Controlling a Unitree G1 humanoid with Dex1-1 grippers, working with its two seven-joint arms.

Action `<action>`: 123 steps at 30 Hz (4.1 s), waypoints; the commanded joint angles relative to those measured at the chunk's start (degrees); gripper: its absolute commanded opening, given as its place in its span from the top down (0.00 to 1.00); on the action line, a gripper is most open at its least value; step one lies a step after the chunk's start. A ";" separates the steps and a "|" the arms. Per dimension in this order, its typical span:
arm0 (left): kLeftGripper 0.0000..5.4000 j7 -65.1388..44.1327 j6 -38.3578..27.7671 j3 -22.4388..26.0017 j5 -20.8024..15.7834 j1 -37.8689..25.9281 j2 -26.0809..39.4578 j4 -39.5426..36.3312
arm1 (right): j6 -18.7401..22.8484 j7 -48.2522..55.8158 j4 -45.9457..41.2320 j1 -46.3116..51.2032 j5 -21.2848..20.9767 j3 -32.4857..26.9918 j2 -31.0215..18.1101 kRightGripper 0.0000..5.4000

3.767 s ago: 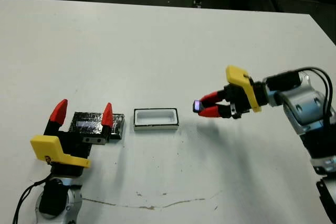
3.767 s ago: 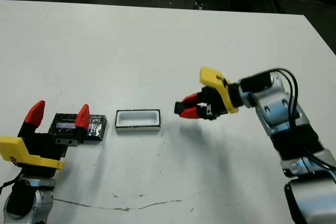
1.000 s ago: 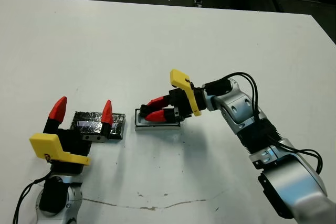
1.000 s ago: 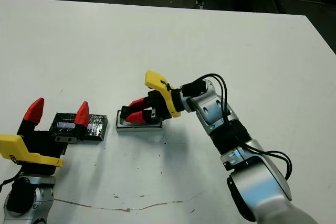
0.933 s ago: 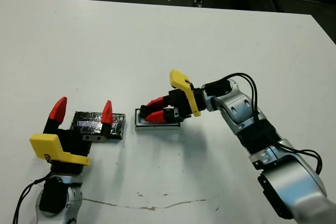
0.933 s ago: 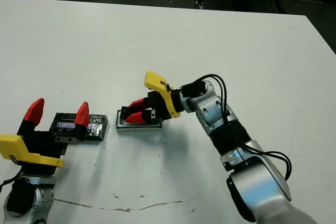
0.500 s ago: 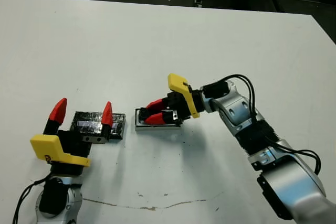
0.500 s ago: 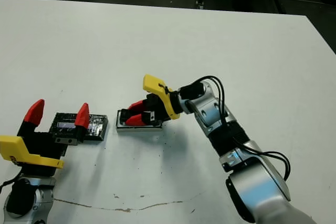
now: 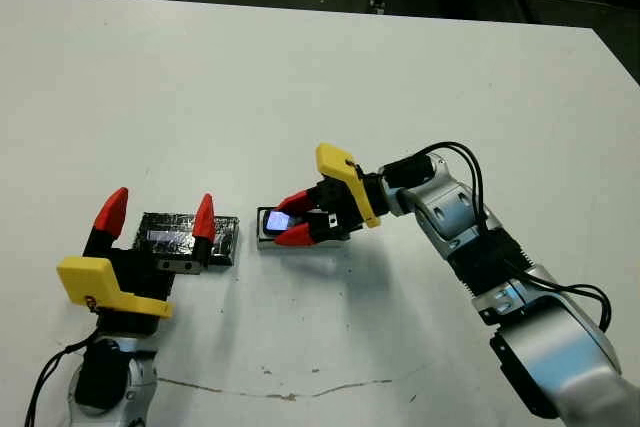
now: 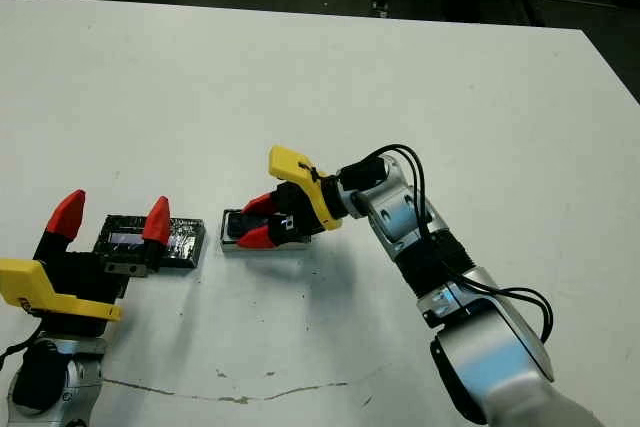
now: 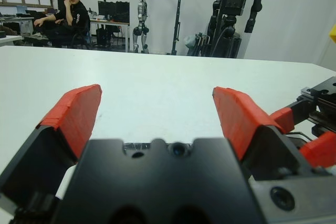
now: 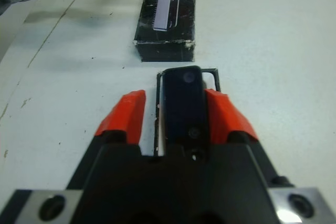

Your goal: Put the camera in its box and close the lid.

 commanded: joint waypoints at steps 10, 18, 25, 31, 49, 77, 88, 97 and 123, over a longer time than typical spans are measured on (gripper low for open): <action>0.00 -0.53 -0.12 -0.10 -0.61 0.29 0.23 0.94 | 1.00 0.99 0.64 0.02 0.81 -1.15 -0.86 0.09; 0.00 -0.29 -0.06 0.12 0.20 0.18 0.06 1.06 | 0.46 2.70 -1.41 -0.38 2.67 -3.91 -2.33 0.00; 0.00 -0.66 0.24 -0.03 -1.23 0.24 -0.04 0.95 | 1.18 4.46 -1.22 -1.14 5.23 -7.51 -4.13 0.00; 0.00 -0.50 0.28 -0.04 -0.98 0.25 0.07 0.74 | 1.68 2.96 -7.21 0.89 8.36 -12.64 -7.66 0.00; 0.00 -1.18 0.16 1.22 0.56 -1.27 2.27 0.66 | -5.36 -32.79 -40.68 41.74 13.71 -36.90 -7.97 0.40; 0.00 -54.17 11.30 10.65 -12.85 -27.45 53.35 18.38 | -17.38 -40.98 -42.36 57.04 18.81 -35.63 -0.89 1.00; 0.00 -84.11 3.32 -2.09 -17.70 -47.03 51.65 35.59 | -17.66 -41.12 -41.51 57.38 19.25 -35.44 -1.02 1.00; 0.00 -85.31 5.26 -5.95 -19.35 -46.47 46.20 35.65 | -17.56 -42.02 -41.65 57.55 18.82 -35.28 -1.07 1.00; 0.00 -82.79 7.88 -12.41 -6.65 -46.39 43.73 36.52 | -19.29 -40.23 -40.06 57.73 19.85 -34.92 -1.91 1.00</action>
